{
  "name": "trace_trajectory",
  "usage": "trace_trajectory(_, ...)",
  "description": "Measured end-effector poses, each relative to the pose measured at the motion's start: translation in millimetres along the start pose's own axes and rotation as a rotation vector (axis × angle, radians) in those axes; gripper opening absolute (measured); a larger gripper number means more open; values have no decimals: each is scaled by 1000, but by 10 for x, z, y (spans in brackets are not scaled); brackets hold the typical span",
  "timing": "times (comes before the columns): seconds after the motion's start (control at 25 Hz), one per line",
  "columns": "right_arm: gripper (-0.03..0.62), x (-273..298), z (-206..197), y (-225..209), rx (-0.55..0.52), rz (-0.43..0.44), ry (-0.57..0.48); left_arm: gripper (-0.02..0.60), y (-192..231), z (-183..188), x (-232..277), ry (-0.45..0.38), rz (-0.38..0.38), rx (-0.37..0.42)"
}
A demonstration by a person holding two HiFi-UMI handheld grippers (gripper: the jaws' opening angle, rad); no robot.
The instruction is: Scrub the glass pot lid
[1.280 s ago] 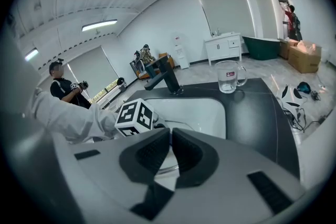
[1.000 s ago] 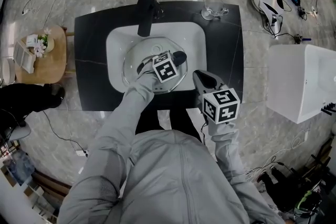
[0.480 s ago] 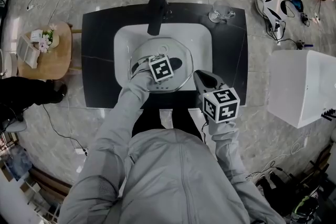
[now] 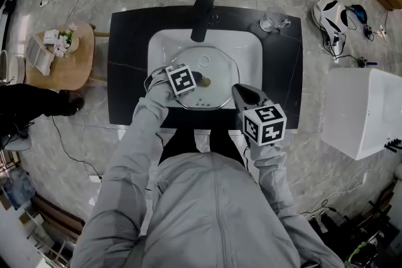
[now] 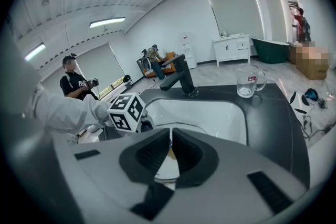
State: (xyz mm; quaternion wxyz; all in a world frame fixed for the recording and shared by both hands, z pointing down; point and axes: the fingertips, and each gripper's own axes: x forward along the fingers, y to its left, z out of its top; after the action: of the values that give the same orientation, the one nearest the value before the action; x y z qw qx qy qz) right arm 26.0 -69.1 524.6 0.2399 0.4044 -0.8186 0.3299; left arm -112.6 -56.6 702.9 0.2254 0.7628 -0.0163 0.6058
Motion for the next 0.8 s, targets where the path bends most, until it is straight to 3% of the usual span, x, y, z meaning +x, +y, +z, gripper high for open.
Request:
trace_trajectory(0.24,35,22,79,84,-15,8,-7,109,137,-305,-85,69,43,-41)
trace_trajectory(0.4,35,17,100,111,-16,20,-21,109,141,-416,-53,128,45,-27)
trace_trajectory(0.68,35,-26,94,48,-7,13,-38,109,1,-354,-8,129,-11,-34)
trace_trajectory(0.8,35,-58,75,2,3,13,-48,109,-138,-192,-75,93,-55,-33)
